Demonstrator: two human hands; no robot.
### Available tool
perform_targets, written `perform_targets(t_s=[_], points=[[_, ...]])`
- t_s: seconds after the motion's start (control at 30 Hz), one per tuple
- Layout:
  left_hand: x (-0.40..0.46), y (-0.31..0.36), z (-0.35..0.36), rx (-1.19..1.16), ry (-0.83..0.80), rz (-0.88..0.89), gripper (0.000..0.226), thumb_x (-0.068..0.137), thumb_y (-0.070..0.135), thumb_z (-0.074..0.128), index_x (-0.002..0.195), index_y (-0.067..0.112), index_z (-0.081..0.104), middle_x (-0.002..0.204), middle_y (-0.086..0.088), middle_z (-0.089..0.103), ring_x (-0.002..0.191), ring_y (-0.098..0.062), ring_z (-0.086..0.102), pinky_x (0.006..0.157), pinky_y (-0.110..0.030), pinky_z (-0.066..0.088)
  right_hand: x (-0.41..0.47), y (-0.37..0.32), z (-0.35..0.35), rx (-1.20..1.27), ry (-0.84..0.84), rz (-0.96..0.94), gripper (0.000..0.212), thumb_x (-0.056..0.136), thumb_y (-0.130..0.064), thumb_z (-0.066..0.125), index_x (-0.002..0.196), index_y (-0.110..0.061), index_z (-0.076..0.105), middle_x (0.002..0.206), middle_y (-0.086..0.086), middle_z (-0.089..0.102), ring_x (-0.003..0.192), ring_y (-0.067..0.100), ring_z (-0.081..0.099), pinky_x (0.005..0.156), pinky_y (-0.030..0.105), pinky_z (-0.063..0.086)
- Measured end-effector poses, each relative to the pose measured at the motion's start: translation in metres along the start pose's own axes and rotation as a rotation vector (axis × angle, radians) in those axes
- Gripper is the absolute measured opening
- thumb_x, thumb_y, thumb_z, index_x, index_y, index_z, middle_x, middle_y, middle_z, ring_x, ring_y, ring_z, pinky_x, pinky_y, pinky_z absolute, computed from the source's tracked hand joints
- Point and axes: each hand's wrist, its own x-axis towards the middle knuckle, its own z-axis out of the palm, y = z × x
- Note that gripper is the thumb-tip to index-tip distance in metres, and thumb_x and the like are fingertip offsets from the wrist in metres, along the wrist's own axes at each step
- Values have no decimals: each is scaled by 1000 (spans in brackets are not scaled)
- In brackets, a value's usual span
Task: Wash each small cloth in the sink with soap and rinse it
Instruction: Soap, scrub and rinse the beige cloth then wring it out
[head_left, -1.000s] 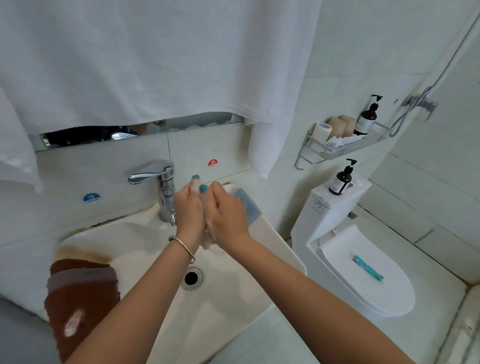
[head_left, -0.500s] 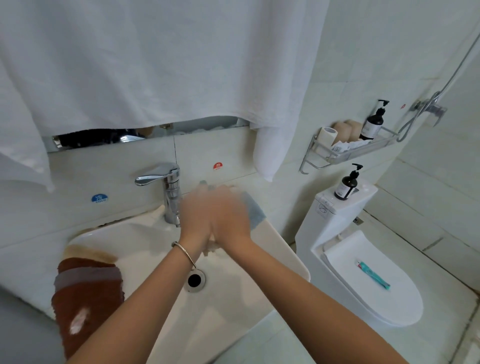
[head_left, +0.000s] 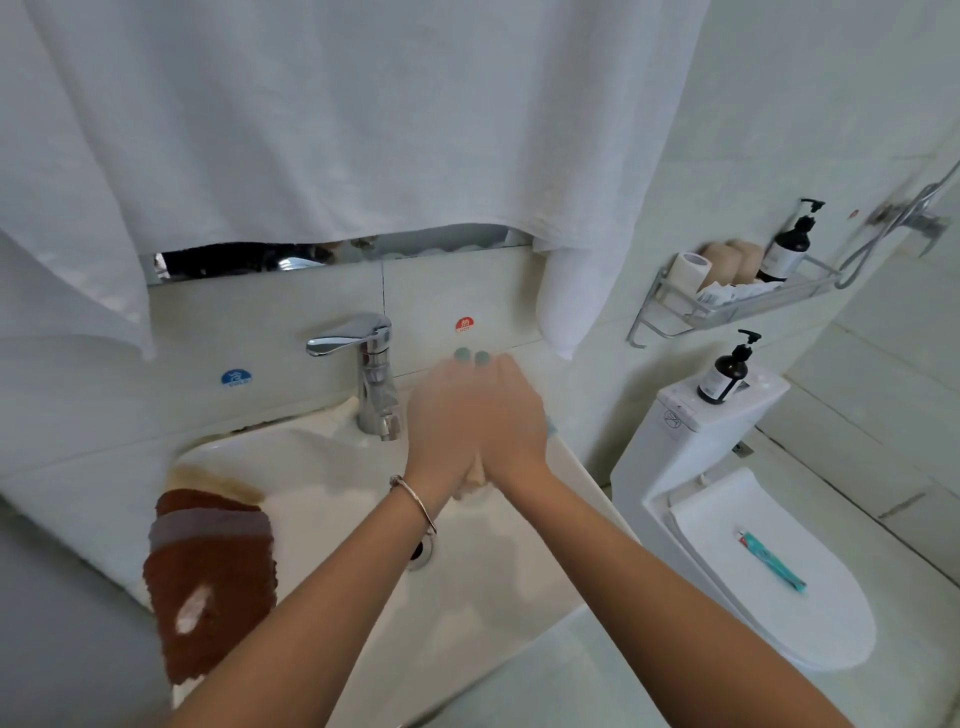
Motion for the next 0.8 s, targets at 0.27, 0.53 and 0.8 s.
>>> perform_targets(t_s=[0.27, 0.53, 0.8], points=[[2, -3, -4, -14, 26, 36, 30, 99, 7, 46, 70, 15, 46, 61, 5, 46, 52, 1, 38, 53, -16, 34, -2, -4, -3, -39, -18, -123, 24, 104, -29, 39, 83, -18, 35, 70, -1, 48, 65, 19, 46, 63, 41, 37], [6, -12, -9, -72, 18, -12, 29, 100, 8, 46, 74, 21, 51, 61, 13, 54, 59, -3, 46, 60, -20, 40, -9, -7, 1, 80, -14, -138, 28, 102, -33, 37, 77, -21, 37, 61, -6, 46, 60, 19, 46, 60, 38, 34], [15, -17, -26, 44, -98, 31, 35, 100, 19, 51, 67, 13, 42, 59, 3, 37, 55, -6, 33, 53, -23, 29, 12, 14, -18, 345, -80, 64, 34, 100, -35, 50, 72, -17, 41, 68, -5, 44, 57, 3, 41, 58, 22, 39]])
